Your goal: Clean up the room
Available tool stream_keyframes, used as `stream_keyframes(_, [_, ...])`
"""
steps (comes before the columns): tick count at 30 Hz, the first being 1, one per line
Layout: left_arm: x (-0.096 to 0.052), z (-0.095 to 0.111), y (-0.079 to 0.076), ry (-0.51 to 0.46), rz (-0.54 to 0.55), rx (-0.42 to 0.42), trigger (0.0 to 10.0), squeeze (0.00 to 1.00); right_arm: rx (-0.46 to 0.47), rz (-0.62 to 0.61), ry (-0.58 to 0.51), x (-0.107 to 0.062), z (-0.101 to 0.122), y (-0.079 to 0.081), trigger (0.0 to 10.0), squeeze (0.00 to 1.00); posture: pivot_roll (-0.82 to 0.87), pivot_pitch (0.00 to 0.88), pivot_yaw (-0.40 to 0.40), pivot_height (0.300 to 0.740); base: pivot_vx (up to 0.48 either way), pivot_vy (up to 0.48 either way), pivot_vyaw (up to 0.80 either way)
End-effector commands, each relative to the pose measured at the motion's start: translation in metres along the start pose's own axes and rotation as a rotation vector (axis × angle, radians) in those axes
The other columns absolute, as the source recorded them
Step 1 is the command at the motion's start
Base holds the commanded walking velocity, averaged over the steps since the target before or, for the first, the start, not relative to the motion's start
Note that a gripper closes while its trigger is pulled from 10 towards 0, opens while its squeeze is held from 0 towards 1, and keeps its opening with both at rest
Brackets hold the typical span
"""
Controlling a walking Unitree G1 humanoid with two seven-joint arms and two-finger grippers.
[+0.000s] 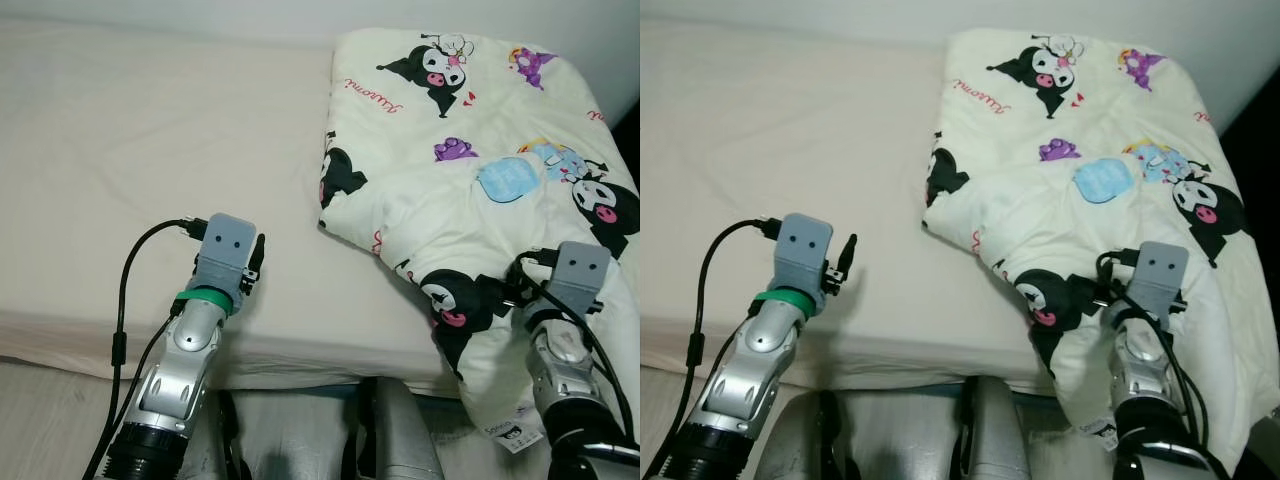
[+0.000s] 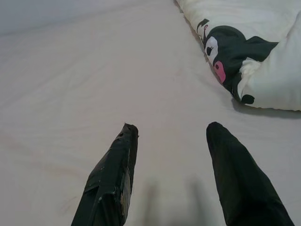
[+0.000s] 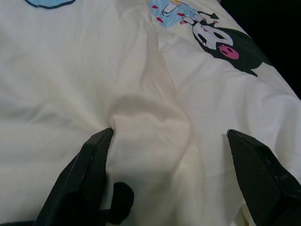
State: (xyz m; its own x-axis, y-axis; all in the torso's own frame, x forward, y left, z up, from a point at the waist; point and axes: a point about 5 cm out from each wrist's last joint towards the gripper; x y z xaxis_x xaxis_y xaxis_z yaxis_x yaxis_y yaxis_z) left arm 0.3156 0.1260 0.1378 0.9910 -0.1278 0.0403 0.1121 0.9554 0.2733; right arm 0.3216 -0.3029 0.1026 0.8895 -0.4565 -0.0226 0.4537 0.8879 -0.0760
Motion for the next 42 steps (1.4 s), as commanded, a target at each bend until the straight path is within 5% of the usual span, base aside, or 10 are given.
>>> stream_keyframes(1, [-0.003, -0.004, -0.002, 0.019, -0.009, 0.009, 10.0, 0.00, 0.007, 0.008, 0.046, -0.004, -0.012, -0.007, 10.0, 0.74, -0.03, 0.169, 0.046, 0.586, 0.000, 0.000, 0.00])
stream_keyframes(5, [-0.003, -0.003, -0.002, 0.019, -0.013, 0.010, 10.0, 0.00, 0.029, 0.041, 0.076, -0.006, -0.016, -0.002, 10.0, 0.74, -0.02, 0.172, 0.049, 0.586, 0.000, 0.000, 0.00])
stream_keyframes(6, [-0.004, -0.003, -0.002, 0.020, -0.020, 0.015, 10.0, 0.00, 0.110, 0.124, 0.184, -0.009, -0.030, 0.016, 6.8, 0.00, -0.01, 0.188, 0.060, 0.586, 0.000, 0.000, 0.00])
stream_keyframes(11, [-0.004, -0.003, -0.002, 0.021, -0.023, 0.017, 10.0, 0.00, 0.144, 0.148, 0.228, -0.010, -0.034, 0.022, 5.5, 0.00, -0.01, 0.190, 0.061, 0.586, 0.000, 0.000, 0.00])
stream_keyframes(12, [-0.006, -0.003, -0.001, 0.023, -0.025, 0.019, 10.0, 0.00, 0.165, 0.157, 0.259, -0.011, -0.037, 0.025, 1.6, 0.00, -0.01, 0.193, 0.063, 0.586, 0.000, 0.000, 0.00])
stream_keyframes(13, [-0.006, -0.003, -0.001, 0.026, -0.027, 0.021, 10.0, 0.00, 0.181, 0.162, 0.278, -0.011, -0.038, 0.026, 0.0, 0.00, -0.01, 0.195, 0.064, 0.586, 0.000, 0.000, 0.00])
stream_keyframes(25, [-0.005, -0.001, -0.004, 0.028, -0.037, 0.023, 10.0, 0.00, 0.222, 0.370, 0.154, -0.007, -0.016, 0.042, 0.0, 0.00, -0.02, 0.193, 0.069, 0.586, 0.000, 0.000, 0.00])
stream_keyframes(36, [-0.002, 0.006, -0.004, 0.009, -0.052, 0.016, 10.0, 0.00, 0.181, 1.119, 0.078, -0.068, -0.005, 0.108, 0.0, 0.00, -0.03, 0.190, 0.070, 0.586, 0.000, 0.000, 0.00])
stream_keyframes(37, [-0.001, 0.007, -0.005, 0.006, -0.054, 0.014, 10.0, 0.00, 0.154, 1.227, 0.099, -0.083, -0.008, 0.115, 10.0, 0.00, -0.04, 0.190, 0.068, 0.586, 0.000, 0.000, 0.00])
stream_keyframes(42, [0.001, 0.009, -0.008, -0.002, -0.062, 0.008, 10.0, 0.00, 0.070, 1.505, 0.176, -0.124, -0.018, 0.129, 10.0, 0.00, -0.05, 0.188, 0.066, 0.586, 0.000, 0.000, 0.00])
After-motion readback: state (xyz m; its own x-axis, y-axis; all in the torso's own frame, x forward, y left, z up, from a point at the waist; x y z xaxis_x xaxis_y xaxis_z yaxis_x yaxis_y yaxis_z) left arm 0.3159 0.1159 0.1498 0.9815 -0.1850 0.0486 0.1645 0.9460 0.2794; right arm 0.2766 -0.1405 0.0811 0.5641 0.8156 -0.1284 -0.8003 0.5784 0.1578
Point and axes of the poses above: a point about 5 cm out from each wrist's last joint towards the gripper, its own x axis pointing out of the wrist towards the gripper, its own z axis along the axis of the wrist's last joint, y = z × x, and after that the axes turned 2 degrees about x, right-handed
